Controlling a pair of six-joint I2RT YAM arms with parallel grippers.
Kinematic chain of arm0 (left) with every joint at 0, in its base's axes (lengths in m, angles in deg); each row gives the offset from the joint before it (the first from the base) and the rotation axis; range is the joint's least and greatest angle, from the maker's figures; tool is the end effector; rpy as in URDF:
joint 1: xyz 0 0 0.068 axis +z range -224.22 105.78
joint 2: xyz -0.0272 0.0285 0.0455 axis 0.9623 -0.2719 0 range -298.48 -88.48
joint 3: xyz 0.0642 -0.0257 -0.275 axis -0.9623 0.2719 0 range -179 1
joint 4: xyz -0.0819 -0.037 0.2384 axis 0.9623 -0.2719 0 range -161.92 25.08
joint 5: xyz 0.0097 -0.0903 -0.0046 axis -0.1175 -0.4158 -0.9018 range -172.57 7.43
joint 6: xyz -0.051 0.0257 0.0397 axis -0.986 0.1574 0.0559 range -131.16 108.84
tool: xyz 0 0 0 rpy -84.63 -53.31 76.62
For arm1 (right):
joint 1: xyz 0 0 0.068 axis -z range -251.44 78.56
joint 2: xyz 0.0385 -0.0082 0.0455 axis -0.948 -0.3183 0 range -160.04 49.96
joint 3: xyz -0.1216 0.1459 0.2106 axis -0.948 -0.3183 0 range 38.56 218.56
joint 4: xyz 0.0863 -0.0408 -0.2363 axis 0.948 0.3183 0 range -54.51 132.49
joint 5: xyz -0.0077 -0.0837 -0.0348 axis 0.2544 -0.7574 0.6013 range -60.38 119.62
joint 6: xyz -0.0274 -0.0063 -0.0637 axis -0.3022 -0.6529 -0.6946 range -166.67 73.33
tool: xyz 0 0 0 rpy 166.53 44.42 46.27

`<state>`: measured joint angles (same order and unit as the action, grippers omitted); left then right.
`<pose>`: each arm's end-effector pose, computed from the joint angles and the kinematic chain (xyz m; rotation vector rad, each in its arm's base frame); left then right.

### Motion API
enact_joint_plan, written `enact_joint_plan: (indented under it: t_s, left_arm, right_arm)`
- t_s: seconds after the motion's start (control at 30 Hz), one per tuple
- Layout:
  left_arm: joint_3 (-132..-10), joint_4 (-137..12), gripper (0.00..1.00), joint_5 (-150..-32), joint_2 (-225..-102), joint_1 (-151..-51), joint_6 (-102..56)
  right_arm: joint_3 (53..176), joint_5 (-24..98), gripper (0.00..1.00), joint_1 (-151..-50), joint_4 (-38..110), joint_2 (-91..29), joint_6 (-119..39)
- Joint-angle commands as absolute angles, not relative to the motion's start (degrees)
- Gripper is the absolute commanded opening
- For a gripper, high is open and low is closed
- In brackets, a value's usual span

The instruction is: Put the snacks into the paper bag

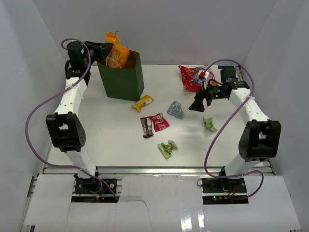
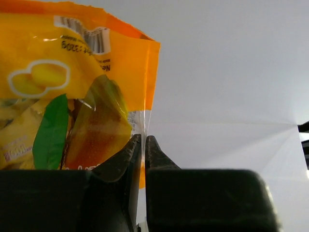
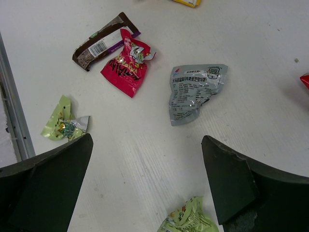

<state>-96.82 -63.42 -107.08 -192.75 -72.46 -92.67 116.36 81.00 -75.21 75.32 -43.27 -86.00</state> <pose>0.4564 -0.0094 0.4023 -0.9364 1.5979 -1.3708 0.3395 0.0667 0.2928 -1.1128 1.9192 0.7953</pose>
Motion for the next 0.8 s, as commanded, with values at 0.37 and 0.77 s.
enact_joint_plan:
  t_s: [0.37, 0.77]
  left_arm:
    - [-92.5, -57.3, 0.57, -107.9, -181.4, -72.5, -91.0]
    - [-97.7, -64.6, 0.73, -109.2, -179.2, -70.3, -76.1]
  right_arm:
    - [119.1, 81.8, 1.00, -75.1, 73.6, -44.9, -83.5]
    - [130.9, 55.1, 0.92, -76.4, 67.0, -53.0, -67.5]
